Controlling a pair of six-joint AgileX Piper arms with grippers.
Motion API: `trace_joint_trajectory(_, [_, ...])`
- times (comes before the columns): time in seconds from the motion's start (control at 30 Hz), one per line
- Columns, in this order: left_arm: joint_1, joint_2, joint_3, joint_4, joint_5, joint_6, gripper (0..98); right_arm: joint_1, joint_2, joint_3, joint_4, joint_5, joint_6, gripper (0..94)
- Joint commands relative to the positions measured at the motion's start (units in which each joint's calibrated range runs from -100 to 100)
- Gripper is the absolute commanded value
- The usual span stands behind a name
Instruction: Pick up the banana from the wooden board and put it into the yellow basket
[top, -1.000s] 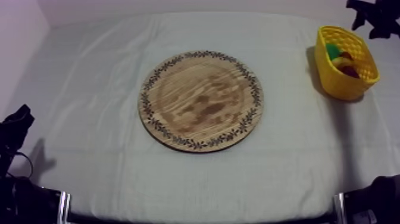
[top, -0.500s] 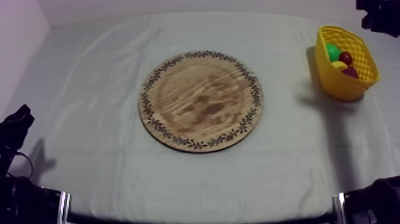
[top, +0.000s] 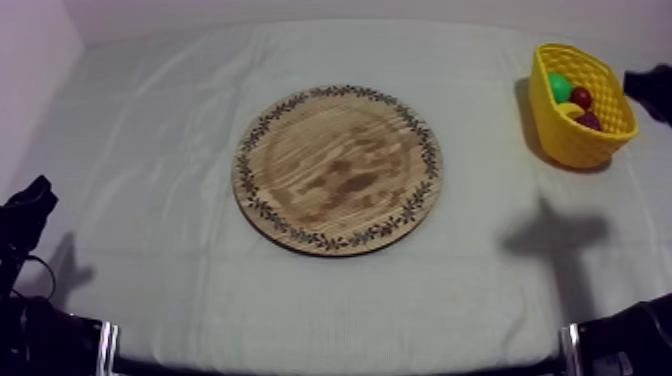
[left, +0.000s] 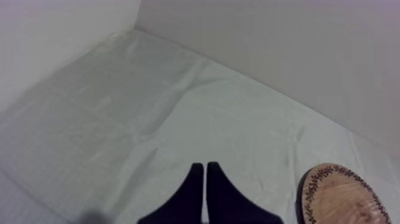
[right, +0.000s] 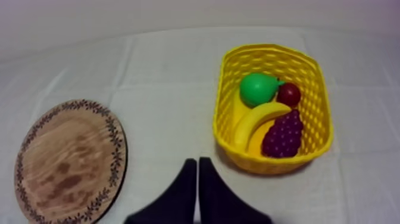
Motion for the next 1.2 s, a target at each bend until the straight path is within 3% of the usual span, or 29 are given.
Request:
trace_joint_trajectory(0.0, [-0.01, 0.04, 0.0, -0.02, 0.0, 0.0, 0.1, -1.07, -7.18, 8.84, 1.57, -0.34, -0.69, 0.3])
trace_joint_trajectory(0.2, [-0.01, 0.04, 0.0, -0.02, 0.0, 0.0, 0.1, -2.53, -16.59, 20.87, 3.3, -2.63, -0.89, 0.2])
trace_joint_trajectory(0.57, [-0.01, 0.04, 0.0, -0.02, 0.0, 0.0, 0.1, -1.57, -25.74, 35.27, 1.17, -13.77, 1.53, 0.2])
trace_joint_trajectory(0.8, [-0.01, 0.04, 0.0, -0.02, 0.0, 0.01, 0.1, -1.1, -30.31, 37.01, -4.01, -10.79, 6.13, 0.3])
trace_joint_trajectory(1.17, [-0.01, 0.04, 0.0, -0.02, 0.0, 0.0, 0.1, -2.04, -35.31, 37.53, -5.11, -11.87, 11.07, 0.6])
